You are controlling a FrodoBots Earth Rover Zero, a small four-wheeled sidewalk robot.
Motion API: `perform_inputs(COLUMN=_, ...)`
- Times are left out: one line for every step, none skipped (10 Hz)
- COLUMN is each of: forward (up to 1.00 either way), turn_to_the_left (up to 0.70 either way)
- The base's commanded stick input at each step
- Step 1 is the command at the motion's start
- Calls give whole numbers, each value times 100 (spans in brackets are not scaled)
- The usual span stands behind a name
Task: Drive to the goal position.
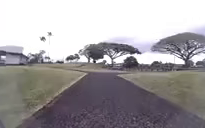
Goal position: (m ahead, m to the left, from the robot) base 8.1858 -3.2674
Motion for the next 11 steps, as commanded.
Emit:
perform_inputs(forward=80, turn_to_the_left=0)
perform_inputs(forward=80, turn_to_the_left=0)
perform_inputs(forward=80, turn_to_the_left=0)
perform_inputs(forward=80, turn_to_the_left=0)
perform_inputs(forward=80, turn_to_the_left=0)
perform_inputs(forward=80, turn_to_the_left=0)
perform_inputs(forward=80, turn_to_the_left=0)
perform_inputs(forward=80, turn_to_the_left=0)
perform_inputs(forward=80, turn_to_the_left=0)
perform_inputs(forward=80, turn_to_the_left=0)
perform_inputs(forward=80, turn_to_the_left=0)
